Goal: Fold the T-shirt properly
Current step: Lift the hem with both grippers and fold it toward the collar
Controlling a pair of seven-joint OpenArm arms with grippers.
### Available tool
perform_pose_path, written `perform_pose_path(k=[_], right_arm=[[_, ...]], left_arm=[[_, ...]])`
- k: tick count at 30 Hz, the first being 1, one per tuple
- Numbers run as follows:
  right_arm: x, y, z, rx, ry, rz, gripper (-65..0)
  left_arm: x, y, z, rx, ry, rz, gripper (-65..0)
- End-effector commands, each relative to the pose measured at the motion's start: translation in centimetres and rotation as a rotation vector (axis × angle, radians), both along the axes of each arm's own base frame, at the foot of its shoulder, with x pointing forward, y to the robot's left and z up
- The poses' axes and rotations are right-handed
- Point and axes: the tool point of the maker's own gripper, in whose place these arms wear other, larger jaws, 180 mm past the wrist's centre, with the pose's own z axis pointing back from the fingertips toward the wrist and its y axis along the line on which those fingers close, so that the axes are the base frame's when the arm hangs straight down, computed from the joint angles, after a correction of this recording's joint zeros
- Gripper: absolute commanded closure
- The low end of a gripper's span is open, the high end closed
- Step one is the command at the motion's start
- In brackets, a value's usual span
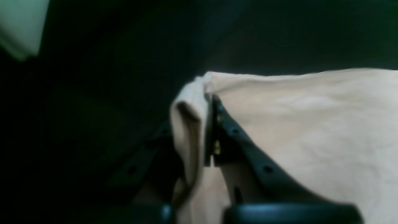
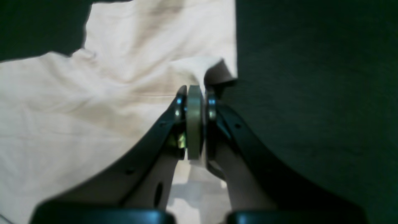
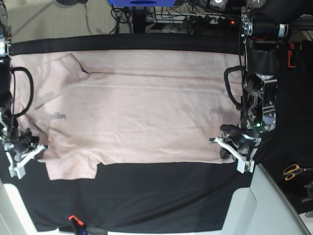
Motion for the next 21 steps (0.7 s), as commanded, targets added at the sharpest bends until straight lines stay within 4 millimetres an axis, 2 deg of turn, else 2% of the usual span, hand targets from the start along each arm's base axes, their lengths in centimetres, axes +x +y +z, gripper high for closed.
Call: perform_pose_path(k=[1,3,8,15,21], right_arm=[[1.5,-1.3,2.2,-0.013,-0.073,-0.014,-0.5],[1.4,-2.1,2.4,-0.027,-0.090,-0.022,-0.5],[0.4,-3.3,1.6,-0.052,-0.063,-0.051,-0.5],[-1.6,-3.4,-0.2,-0.057,-0.018,-0.050,-0.5],[-3.7,-3.5,-2.0,-0.054,0.026,-0.055,-0.5]], left_arm=[[1.1,0.3,2.3,0.010,-0.070,-0.005,0.0],[0.6,0.0,2.5,0.017,-0.078,-0.016,0.0],[-1.4,-0.5,1.2,0.028,-0.007,-0.038,0.0],[-2.7,-1.5,2.2,0.039,-0.040,-0.068,0.0],[-5.0,-1.8,0.9,0.042,-0.006,-0.079,0.0]])
